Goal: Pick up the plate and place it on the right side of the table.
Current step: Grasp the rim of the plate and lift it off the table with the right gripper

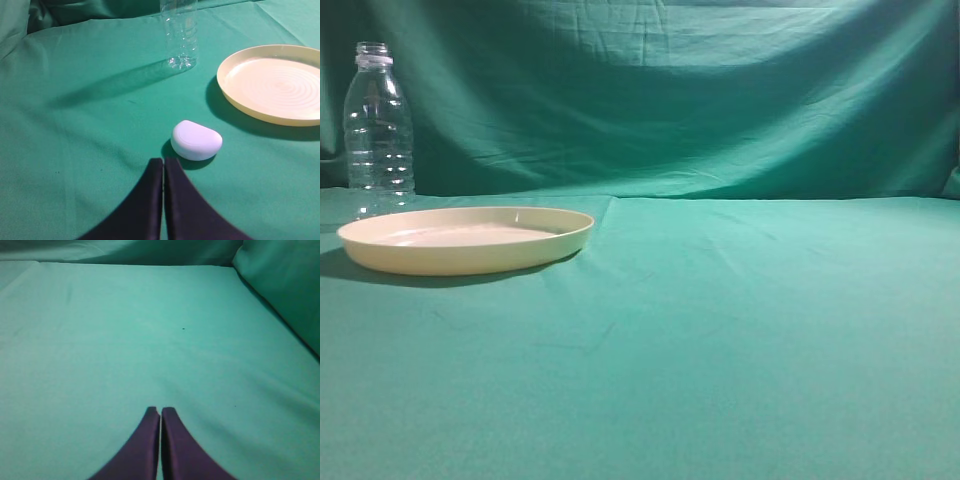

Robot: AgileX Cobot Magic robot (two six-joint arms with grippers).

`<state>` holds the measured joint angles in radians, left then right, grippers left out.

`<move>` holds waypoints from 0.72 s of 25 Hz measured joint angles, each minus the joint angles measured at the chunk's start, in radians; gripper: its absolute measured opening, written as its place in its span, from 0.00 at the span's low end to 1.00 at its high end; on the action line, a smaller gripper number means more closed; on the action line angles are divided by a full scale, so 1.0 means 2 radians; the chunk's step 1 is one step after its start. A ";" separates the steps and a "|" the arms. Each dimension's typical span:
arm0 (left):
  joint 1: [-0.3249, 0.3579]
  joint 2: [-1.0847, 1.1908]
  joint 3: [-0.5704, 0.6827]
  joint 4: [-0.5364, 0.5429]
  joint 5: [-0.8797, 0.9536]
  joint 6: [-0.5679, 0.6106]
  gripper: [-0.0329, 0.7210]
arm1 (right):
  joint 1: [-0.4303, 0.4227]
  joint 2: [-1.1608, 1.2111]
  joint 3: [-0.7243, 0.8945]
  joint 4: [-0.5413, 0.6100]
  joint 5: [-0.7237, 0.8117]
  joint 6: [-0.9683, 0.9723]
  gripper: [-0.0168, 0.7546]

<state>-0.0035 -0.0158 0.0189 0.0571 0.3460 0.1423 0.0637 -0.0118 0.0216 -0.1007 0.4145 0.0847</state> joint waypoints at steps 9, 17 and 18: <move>0.000 0.000 0.000 0.000 0.000 0.000 0.04 | 0.000 0.000 0.000 0.000 -0.001 0.000 0.02; 0.000 0.000 0.000 0.000 0.000 0.000 0.04 | 0.000 0.000 0.000 0.000 -0.001 0.000 0.02; 0.000 0.000 0.000 0.000 0.000 0.000 0.04 | 0.000 0.000 0.000 0.000 -0.001 0.000 0.02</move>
<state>-0.0035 -0.0158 0.0189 0.0571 0.3460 0.1423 0.0637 -0.0118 0.0216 -0.1007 0.4129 0.0841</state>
